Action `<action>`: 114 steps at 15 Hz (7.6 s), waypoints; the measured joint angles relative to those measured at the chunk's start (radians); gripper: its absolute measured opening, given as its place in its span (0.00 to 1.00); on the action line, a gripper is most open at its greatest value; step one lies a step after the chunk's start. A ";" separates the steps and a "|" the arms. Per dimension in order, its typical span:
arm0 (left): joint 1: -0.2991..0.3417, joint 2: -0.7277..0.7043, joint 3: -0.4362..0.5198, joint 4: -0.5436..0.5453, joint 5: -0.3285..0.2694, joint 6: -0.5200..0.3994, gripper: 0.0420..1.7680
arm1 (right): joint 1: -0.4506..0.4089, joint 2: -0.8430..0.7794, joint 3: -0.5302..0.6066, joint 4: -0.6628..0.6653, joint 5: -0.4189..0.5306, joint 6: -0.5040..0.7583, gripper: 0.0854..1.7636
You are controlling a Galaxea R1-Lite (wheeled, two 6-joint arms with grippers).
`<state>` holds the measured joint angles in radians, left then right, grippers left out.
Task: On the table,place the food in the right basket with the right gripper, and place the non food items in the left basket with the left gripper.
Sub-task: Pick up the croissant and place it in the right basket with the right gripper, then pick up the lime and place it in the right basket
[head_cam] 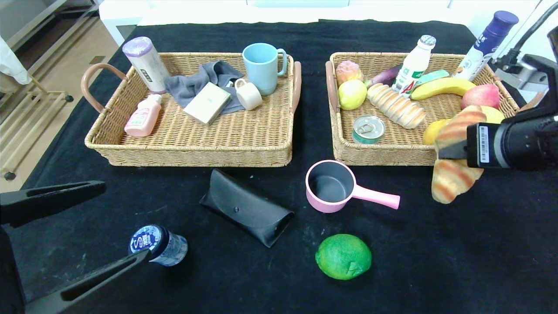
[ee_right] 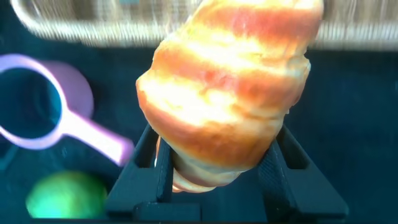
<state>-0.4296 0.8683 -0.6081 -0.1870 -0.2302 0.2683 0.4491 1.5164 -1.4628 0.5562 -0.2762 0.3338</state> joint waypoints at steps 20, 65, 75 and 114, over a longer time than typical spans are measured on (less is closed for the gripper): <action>0.000 -0.007 -0.001 -0.002 0.000 0.000 0.97 | -0.005 0.175 -0.070 -0.490 -0.150 -0.099 0.44; 0.002 0.006 0.010 -0.003 0.003 0.000 0.97 | 0.461 0.100 0.066 0.014 -0.150 0.339 0.96; 0.001 0.017 0.010 -0.005 0.009 0.000 0.97 | 0.517 0.244 -0.016 0.071 -0.150 0.405 0.96; 0.001 0.007 0.009 -0.008 0.008 0.002 0.97 | 0.537 0.411 -0.042 0.111 -0.181 0.450 0.79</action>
<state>-0.4281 0.8751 -0.5987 -0.1947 -0.2226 0.2702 0.9862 1.9277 -1.5047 0.6672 -0.4568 0.7840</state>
